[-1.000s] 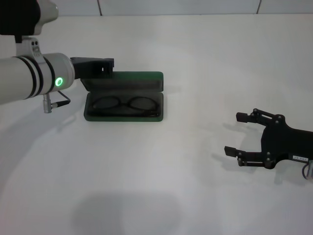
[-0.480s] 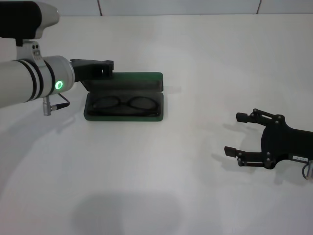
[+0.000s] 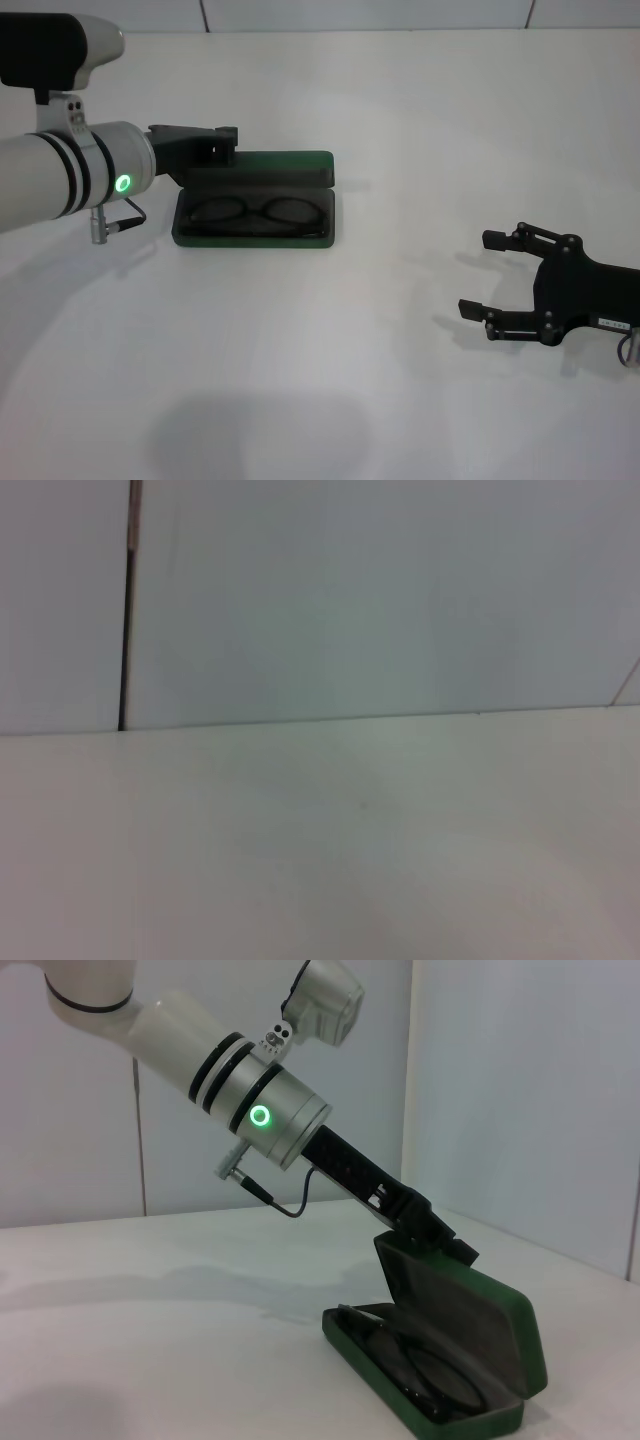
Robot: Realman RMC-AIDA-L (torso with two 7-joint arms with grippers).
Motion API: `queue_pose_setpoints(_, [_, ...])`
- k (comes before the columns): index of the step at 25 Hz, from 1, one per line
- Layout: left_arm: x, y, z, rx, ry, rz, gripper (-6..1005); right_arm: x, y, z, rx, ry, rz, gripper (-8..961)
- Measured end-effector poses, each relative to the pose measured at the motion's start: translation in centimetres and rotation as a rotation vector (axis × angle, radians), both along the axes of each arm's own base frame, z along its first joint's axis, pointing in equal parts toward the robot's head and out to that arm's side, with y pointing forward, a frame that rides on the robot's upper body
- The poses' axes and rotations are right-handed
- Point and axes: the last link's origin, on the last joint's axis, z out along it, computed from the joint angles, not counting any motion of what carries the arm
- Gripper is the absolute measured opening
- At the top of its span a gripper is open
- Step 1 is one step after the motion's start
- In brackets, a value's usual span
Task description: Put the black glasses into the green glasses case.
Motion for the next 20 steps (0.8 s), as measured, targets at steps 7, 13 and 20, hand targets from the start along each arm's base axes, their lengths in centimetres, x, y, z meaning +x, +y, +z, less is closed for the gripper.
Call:
queue_pose_setpoints(7, [-0.22,-0.23,-0.09,-0.007,0.001,0.005,82,0.0,0.0,0.0,0.0,0.0,0.0,877])
queue_pose_setpoints(13, [-0.51,-0.52,-0.18,-0.014,0.0,0.013,83,0.01,0.01,0.02,0.001,0.0,-0.001,877])
queue_pose_setpoints(20, [-0.86,-0.93,-0.52,-0.038,0.007,0.022,84,0.01,0.03,0.04,0.003,0.001,-0.001,877])
